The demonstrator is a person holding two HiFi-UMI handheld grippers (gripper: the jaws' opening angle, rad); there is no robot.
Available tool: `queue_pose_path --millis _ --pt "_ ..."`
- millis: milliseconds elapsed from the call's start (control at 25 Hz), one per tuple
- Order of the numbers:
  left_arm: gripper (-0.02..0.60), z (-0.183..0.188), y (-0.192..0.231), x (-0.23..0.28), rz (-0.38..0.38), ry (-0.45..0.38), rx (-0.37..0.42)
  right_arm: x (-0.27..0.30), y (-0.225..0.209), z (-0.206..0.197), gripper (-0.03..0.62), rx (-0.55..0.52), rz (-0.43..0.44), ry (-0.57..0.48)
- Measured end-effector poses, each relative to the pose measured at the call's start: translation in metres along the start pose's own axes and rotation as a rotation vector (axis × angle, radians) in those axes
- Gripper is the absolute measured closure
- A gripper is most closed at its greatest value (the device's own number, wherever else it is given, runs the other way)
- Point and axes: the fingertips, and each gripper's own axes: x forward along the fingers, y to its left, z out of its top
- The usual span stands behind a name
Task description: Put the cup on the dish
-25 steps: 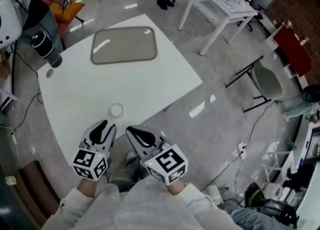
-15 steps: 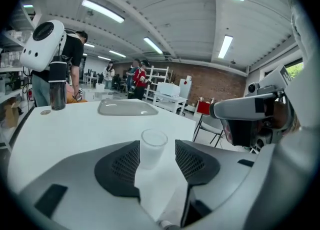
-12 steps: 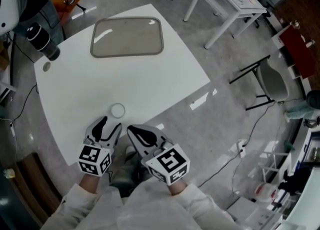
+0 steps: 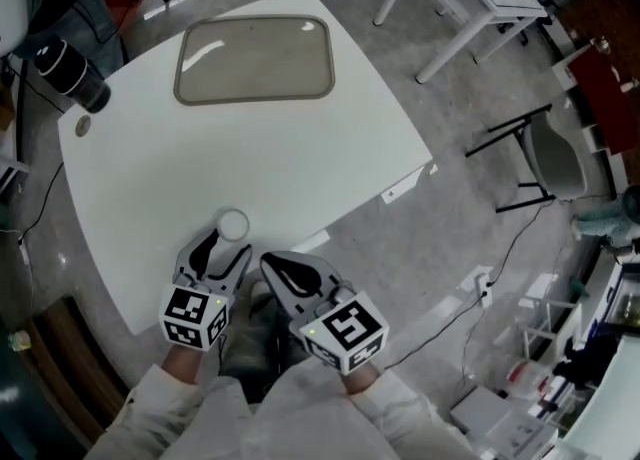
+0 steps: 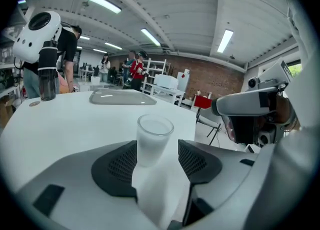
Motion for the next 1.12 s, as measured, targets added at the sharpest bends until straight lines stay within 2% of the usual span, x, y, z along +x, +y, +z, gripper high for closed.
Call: queue_pose_path --millis 160,680,1120 --pt "0.342 -0.002 0.006 0.011 -0.013 0.015 -0.006 0.005 -0.005 -0.010 0.579 0.030 0.015 0.016" --pt "0.341 0.003 0.014 0.034 -0.016 0.014 0.083 0.007 -0.032 -0.021 0.580 0.078 -0.034 0.019" --pt "0.341 0.009 0.016 0.040 -0.020 -0.009 0.080 0.005 -0.034 -0.026 0.579 0.097 -0.045 0.036"
